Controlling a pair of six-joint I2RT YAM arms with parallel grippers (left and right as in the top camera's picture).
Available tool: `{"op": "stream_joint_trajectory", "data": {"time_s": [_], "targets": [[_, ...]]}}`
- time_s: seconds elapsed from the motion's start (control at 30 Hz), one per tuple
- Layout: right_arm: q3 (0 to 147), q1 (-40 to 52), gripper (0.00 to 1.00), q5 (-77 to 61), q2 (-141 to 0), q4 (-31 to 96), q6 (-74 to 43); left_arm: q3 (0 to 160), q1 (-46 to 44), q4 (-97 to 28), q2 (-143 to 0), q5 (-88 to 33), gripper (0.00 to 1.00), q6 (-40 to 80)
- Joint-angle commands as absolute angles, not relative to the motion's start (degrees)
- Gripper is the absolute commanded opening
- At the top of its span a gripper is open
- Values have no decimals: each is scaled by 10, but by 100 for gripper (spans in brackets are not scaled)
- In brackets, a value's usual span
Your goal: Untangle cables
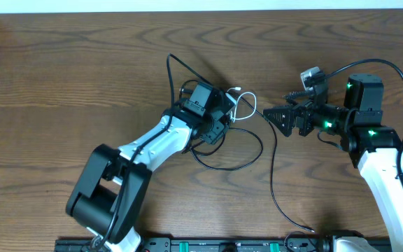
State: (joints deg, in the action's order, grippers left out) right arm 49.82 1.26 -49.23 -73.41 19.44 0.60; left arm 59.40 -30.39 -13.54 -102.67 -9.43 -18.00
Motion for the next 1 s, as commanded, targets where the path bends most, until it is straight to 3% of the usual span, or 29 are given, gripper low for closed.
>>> {"op": "stream_joint_trajectory", "data": {"time_s": [0.0, 0.37, 0.97], "targets": [[497, 16, 99, -494, -735, 195, 0, 603, -307, -137, -969, -85, 67, -160], [497, 16, 99, -494, -735, 195, -2, 602, -369, -144, -968, -97, 68, -124], [497, 16, 99, -494, -735, 195, -2, 602, -370, -111, -1046, -35, 67, -121]]}}
